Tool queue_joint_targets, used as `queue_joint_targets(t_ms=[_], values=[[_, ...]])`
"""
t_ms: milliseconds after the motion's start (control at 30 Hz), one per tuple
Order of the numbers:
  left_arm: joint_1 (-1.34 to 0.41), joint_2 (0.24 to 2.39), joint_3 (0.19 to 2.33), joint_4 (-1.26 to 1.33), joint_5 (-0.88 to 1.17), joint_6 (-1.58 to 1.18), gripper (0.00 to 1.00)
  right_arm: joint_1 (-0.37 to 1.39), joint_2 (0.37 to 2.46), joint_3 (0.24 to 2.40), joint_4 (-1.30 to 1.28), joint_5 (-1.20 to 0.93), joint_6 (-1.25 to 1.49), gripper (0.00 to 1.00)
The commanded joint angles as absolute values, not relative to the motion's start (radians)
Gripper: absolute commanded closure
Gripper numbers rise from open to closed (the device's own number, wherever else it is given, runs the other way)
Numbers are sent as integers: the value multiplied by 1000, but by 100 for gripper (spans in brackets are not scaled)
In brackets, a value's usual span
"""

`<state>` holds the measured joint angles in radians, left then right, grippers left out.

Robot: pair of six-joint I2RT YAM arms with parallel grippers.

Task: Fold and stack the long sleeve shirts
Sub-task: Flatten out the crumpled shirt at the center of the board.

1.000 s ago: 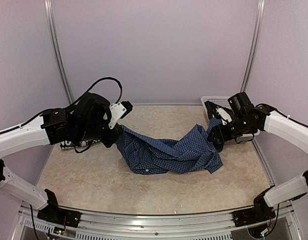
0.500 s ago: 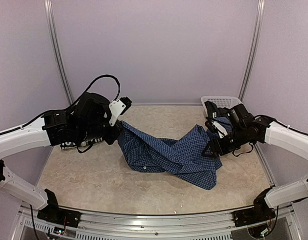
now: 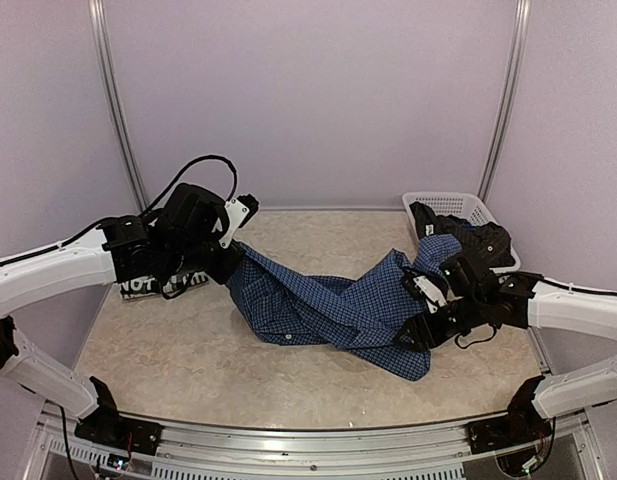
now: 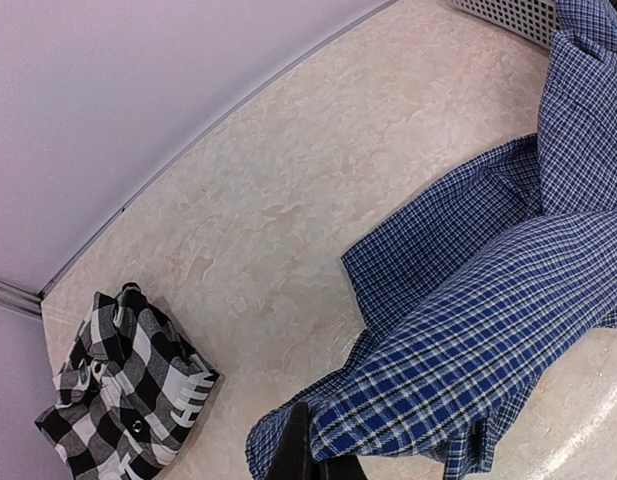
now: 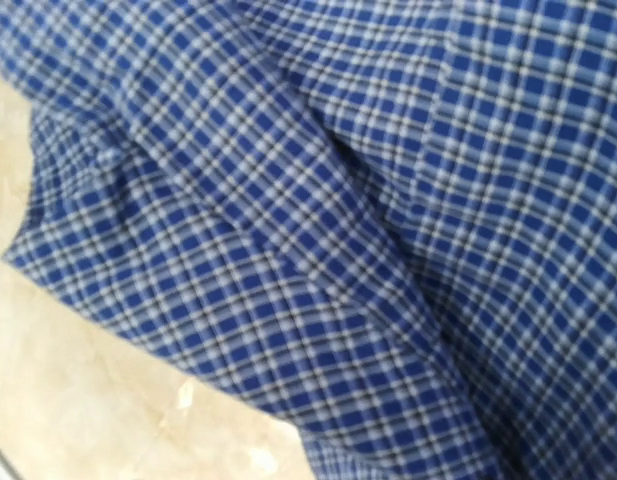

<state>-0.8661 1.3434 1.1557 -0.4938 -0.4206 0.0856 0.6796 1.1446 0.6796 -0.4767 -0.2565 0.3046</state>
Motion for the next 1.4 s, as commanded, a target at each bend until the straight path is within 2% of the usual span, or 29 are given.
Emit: queue_joint_targets(t_ms=[0,300,633,733,933,1033,1133,1367], values=[[-847,1356,1171,-479,-381,65,100,705,1139,629,-330,-184,314,33],[-815,1350,1164,-477,-358,69,100,722,1235,626,-311,-105,274,34],[-760,1381,1174,-479,-351,51,100,772,1240,612,-303,-127,279,42],[-753,1378,1177,-482,-351,46,100,773,1264,612,-305,-96,298,48],[-753,1361,1170,-476,-340,43,100,772,1296,622,-306,-52,299,66],[-753,1359,1170,-475,-340,43,100,773,1304,637,-305,-38,291,80],[-753,1355,1169,-476,-348,41,100,773,1302,660,-317,-33,280,99],[-717,1300,1178,-445,-393,18,100,773,1181,851,-462,106,228,100]])
